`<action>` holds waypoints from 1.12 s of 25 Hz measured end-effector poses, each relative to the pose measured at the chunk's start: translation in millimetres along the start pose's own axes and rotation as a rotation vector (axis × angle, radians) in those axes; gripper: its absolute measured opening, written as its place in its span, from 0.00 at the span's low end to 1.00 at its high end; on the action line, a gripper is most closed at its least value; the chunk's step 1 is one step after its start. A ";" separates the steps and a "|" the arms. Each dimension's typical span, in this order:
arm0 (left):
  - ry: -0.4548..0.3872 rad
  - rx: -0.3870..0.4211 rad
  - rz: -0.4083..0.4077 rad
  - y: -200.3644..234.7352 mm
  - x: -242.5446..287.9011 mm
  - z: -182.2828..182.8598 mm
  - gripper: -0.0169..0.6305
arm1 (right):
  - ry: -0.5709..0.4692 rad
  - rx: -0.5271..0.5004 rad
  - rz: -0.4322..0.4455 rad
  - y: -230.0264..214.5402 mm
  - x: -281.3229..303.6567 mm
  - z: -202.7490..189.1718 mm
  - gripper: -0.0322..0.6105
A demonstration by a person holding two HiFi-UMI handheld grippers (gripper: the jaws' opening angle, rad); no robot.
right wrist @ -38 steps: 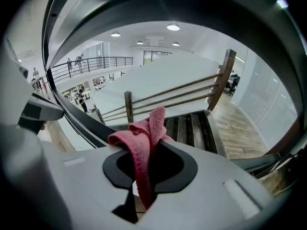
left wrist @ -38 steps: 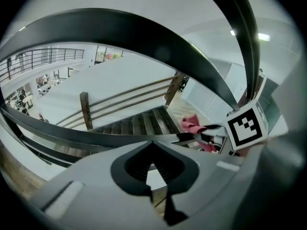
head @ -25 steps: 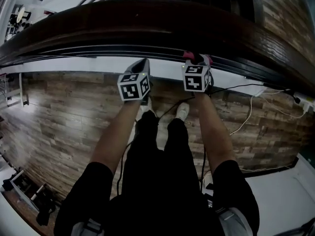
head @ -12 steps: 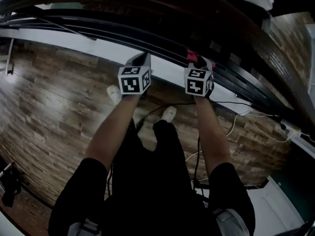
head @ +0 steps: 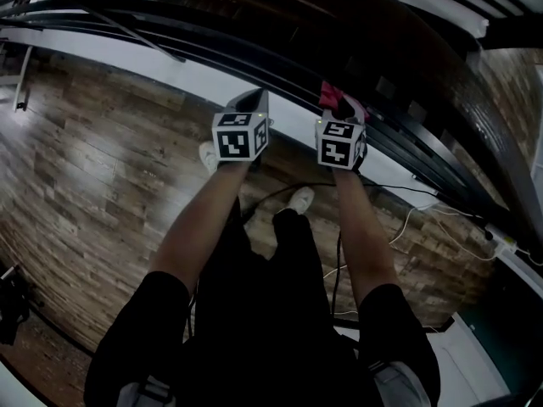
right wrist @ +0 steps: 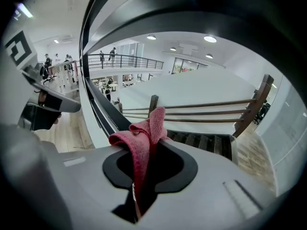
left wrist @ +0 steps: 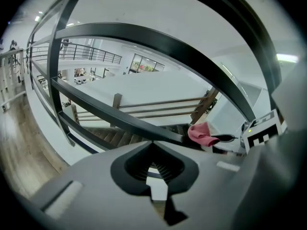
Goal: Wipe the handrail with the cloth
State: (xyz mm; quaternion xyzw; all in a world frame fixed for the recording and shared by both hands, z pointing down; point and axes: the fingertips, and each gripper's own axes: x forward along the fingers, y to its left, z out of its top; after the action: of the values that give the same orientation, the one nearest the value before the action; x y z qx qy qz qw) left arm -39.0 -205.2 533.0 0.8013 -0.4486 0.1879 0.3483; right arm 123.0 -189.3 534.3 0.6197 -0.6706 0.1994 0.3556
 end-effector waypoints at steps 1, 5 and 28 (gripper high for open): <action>0.001 0.002 -0.001 3.4 -1.0 1.8 0.03 | 0.005 0.000 0.004 3.4 1.2 1.3 0.13; 0.009 -0.003 0.005 17.3 -2.8 4.7 0.03 | 0.014 -0.026 0.011 14.5 4.9 5.3 0.13; -0.037 -0.162 0.090 103.8 -21.5 14.3 0.03 | -0.002 -0.181 0.071 91.8 26.8 58.8 0.13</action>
State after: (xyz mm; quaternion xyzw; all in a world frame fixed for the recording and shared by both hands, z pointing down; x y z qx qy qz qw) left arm -138.7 -239.8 550.4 0.7530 -0.5041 0.1517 0.3949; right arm 20.8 -235.4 530.4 0.5611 -0.7079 0.1500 0.4019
